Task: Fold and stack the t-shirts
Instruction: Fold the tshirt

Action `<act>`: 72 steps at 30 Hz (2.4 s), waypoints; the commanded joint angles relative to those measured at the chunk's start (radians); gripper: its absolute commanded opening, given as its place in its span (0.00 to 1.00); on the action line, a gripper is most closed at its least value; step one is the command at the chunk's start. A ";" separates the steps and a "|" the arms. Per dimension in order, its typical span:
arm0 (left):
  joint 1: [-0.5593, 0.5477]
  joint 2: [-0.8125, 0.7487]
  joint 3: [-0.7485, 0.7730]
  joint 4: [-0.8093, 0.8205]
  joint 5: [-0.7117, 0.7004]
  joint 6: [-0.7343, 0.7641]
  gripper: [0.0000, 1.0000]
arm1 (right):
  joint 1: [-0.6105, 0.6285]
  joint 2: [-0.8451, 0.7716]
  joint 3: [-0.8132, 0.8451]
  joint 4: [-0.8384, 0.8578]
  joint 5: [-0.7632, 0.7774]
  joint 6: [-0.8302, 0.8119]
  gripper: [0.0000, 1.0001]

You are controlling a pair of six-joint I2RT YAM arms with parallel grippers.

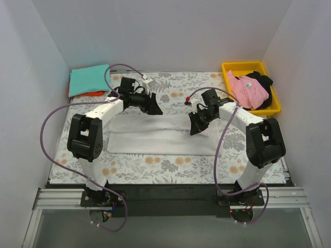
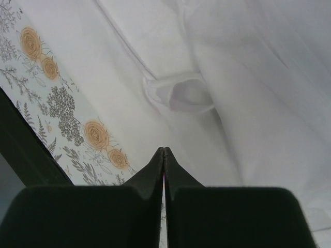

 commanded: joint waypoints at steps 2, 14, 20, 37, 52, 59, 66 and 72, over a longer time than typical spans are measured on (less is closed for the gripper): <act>-0.076 0.195 0.154 0.117 -0.026 -0.315 0.49 | 0.071 0.066 -0.026 0.135 0.096 0.049 0.01; -0.105 0.328 0.228 0.125 -0.015 -0.404 0.48 | 0.178 0.106 -0.064 0.281 0.258 0.094 0.01; -0.127 0.338 0.202 0.155 0.013 -0.421 0.46 | 0.209 0.069 -0.056 0.281 0.291 0.078 0.01; -0.176 0.423 0.246 0.171 -0.004 -0.462 0.45 | 0.244 0.058 -0.104 0.395 0.322 0.060 0.01; -0.202 0.499 0.324 0.171 0.028 -0.492 0.31 | 0.260 0.092 -0.136 0.441 0.318 0.057 0.01; -0.202 0.474 0.335 0.171 0.077 -0.495 0.00 | 0.258 0.063 -0.153 0.432 0.334 0.026 0.01; -0.209 0.399 0.272 0.206 0.184 -0.453 0.00 | 0.257 0.000 -0.136 0.392 0.232 0.011 0.01; -0.211 0.362 0.205 0.206 0.226 -0.404 0.00 | 0.199 -0.178 -0.121 0.302 0.029 -0.008 0.09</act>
